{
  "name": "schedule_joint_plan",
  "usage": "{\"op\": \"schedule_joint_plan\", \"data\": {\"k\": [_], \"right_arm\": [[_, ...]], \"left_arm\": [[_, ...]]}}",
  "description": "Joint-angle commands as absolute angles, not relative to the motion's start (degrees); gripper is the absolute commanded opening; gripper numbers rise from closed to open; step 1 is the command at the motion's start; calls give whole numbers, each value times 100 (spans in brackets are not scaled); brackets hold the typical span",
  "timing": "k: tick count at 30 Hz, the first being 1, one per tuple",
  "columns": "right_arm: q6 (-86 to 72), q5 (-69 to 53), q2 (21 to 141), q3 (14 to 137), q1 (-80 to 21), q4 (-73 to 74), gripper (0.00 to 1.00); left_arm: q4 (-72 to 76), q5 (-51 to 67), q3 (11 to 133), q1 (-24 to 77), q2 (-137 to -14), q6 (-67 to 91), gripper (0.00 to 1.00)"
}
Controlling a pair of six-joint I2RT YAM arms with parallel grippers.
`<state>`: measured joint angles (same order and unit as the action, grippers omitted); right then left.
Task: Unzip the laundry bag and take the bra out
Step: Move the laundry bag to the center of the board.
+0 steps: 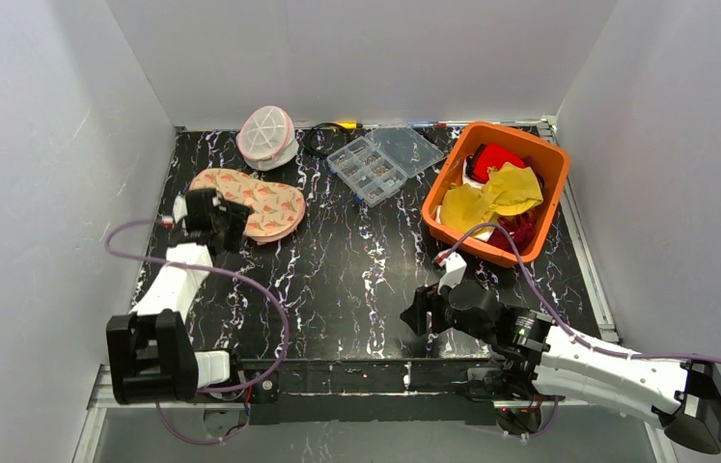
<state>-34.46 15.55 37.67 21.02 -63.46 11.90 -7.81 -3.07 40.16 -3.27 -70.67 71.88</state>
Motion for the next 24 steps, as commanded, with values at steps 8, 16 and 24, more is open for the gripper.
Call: {"op": "schedule_joint_plan", "data": {"k": [8,16,24], "right_arm": [[-3128,1683,4026,2352,-6362,1025,73],[-2885,1753,4362,2549,-6358,1008,73],[-2910,1692,4479,2524,-6363,929,73]], "left_arm": [[-1273,1630,6465,434,-9122,3792,46],[-1899,583,6899,1078,-9842,3437,40],[-1566,767,6949,1079,-10110,3733,36]]}}
